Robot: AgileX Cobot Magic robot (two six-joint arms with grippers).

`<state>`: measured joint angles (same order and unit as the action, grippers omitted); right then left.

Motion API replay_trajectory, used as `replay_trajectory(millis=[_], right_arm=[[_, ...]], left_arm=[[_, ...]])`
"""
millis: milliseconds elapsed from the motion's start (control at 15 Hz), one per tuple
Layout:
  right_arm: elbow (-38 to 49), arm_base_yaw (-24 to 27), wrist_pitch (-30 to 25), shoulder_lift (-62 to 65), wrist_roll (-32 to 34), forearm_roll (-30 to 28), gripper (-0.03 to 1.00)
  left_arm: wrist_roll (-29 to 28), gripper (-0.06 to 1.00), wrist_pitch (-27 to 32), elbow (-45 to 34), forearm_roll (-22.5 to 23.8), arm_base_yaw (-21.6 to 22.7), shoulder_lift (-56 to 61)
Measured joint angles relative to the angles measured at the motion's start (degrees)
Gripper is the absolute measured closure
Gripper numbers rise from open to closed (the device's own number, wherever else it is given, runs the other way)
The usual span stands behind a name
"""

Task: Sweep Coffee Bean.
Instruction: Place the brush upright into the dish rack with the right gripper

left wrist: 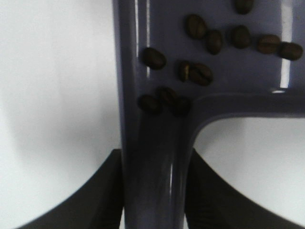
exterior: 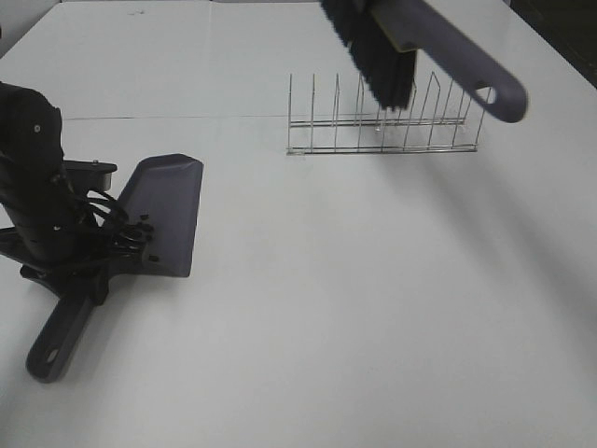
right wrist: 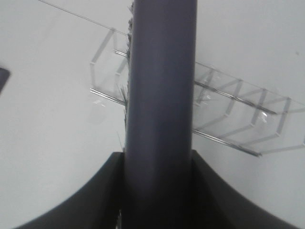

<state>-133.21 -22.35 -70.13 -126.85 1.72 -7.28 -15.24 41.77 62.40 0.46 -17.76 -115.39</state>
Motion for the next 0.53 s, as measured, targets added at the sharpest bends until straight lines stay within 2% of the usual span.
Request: replay_trajectory(millis=[200,333,533], right_arm=[[11.6,9.0,-0.1,6.1,-0.9,-0.2,0.70],[17.9,14.3,-0.2,7.4,-1.1,2.1,0.70],[27.0,19.6,-0.2,7.4,-2.2,4.0,0.70]], left_arm=[[0.0,0.63,0.0,0.0,-0.1,0.0,0.0],[0.0,0.63,0.0,0.0,-0.5,0.0,0.0],[0.0,0.63,0.0,0.0,-0.5,0.0,0.0]])
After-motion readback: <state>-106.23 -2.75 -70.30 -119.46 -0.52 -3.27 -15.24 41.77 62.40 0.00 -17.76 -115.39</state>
